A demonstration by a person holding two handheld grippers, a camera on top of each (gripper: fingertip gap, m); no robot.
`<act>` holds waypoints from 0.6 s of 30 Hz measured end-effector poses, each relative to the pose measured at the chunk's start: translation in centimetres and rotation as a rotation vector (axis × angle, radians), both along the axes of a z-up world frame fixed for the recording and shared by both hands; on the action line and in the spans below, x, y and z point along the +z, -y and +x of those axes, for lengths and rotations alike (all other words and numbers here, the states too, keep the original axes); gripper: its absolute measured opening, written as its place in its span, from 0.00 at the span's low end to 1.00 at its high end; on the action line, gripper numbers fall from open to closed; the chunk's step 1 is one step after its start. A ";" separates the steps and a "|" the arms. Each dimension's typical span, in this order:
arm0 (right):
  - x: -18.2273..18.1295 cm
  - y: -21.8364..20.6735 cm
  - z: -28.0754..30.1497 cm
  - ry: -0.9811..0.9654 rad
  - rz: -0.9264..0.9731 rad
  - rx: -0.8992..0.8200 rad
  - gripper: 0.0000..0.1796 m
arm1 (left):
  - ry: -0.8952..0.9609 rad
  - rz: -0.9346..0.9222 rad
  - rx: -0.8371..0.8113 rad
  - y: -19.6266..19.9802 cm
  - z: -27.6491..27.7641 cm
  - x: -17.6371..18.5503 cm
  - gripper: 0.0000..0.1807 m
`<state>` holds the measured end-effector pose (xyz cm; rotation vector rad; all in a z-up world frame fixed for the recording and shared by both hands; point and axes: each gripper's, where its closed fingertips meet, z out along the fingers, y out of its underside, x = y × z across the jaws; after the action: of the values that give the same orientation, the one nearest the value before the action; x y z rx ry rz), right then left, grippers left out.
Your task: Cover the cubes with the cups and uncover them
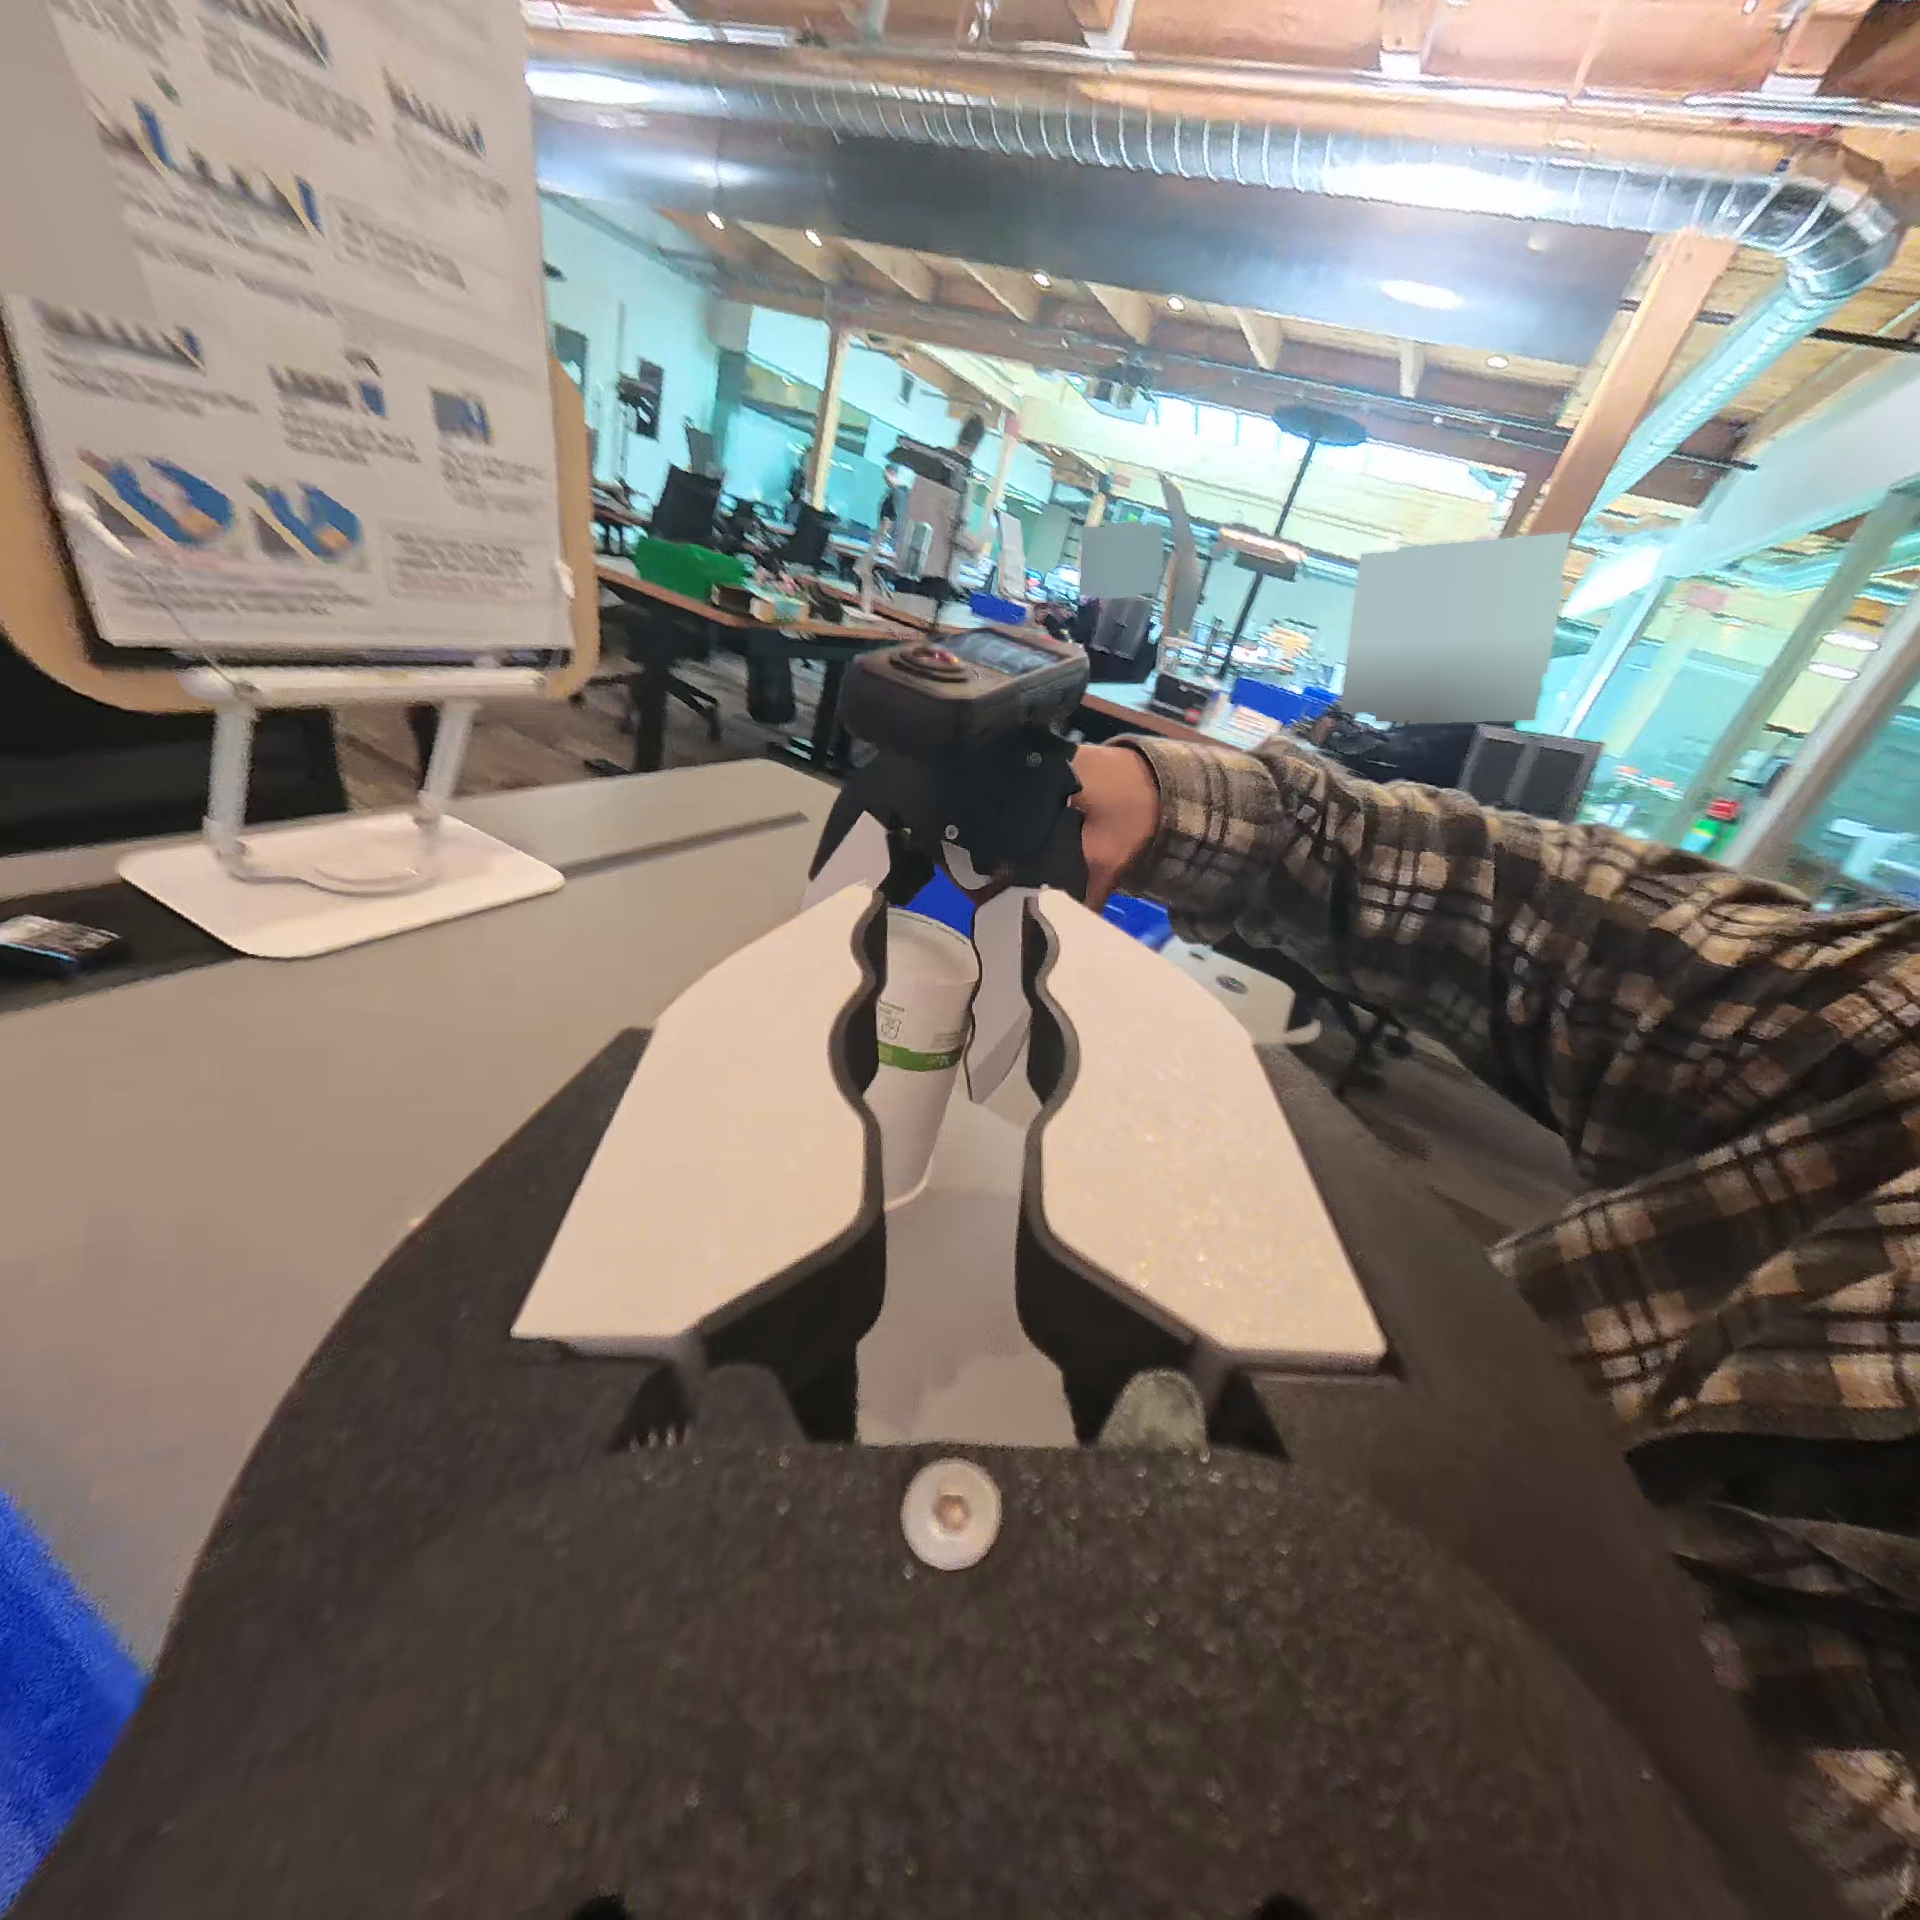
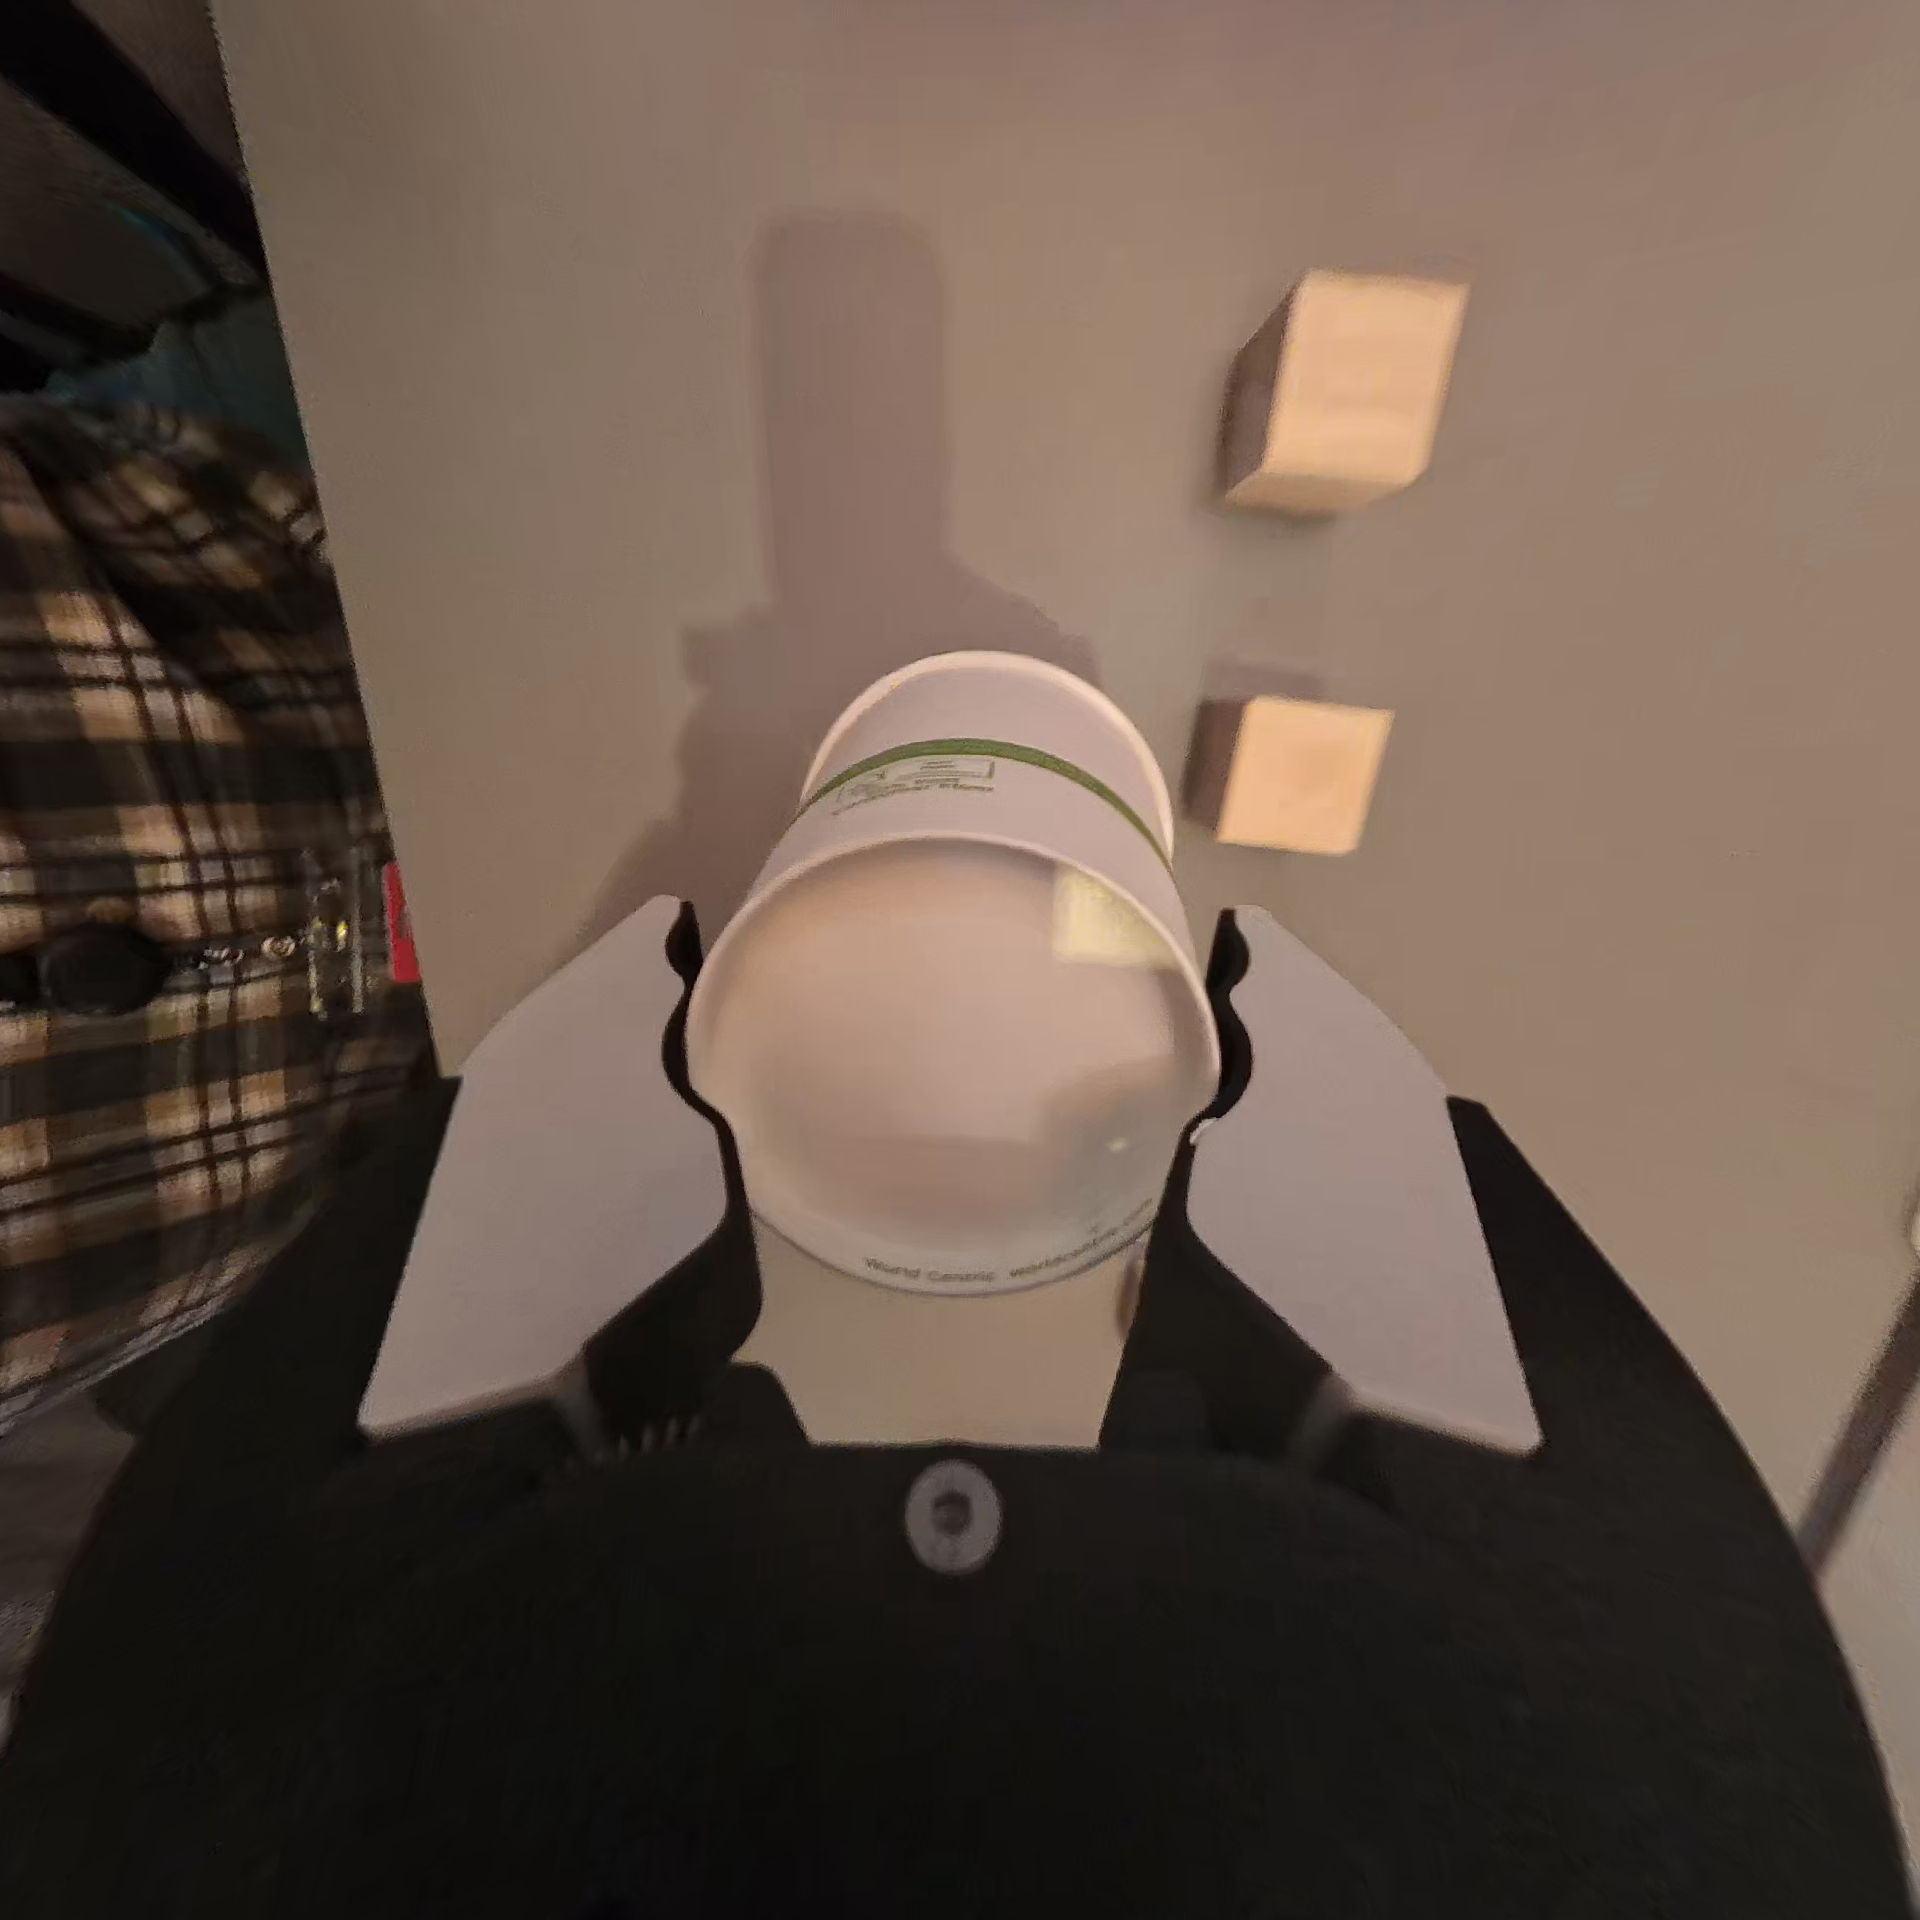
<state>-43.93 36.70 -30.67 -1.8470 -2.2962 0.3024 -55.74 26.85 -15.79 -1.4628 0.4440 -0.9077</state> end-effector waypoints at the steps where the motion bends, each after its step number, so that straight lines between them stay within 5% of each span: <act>1: 0.9 -0.7 -1.1 -0.010 0.021 0.002 0.51 | -0.008 0.017 0.031 0.2 -0.6 0.4 0.13; 7: 3.0 -4.0 -6.9 -0.004 0.074 0.011 0.51 | 0.036 0.059 0.158 1.0 -3.8 0.9 0.13; 18: -1.4 -6.3 -12.0 0.077 0.014 -0.001 0.51 | -0.061 0.072 0.176 2.2 -4.5 1.6 0.14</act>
<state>-55.91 43.03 -32.06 -1.8846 -2.3405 0.2184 -60.28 24.65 -14.18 -1.4425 0.3822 -0.7023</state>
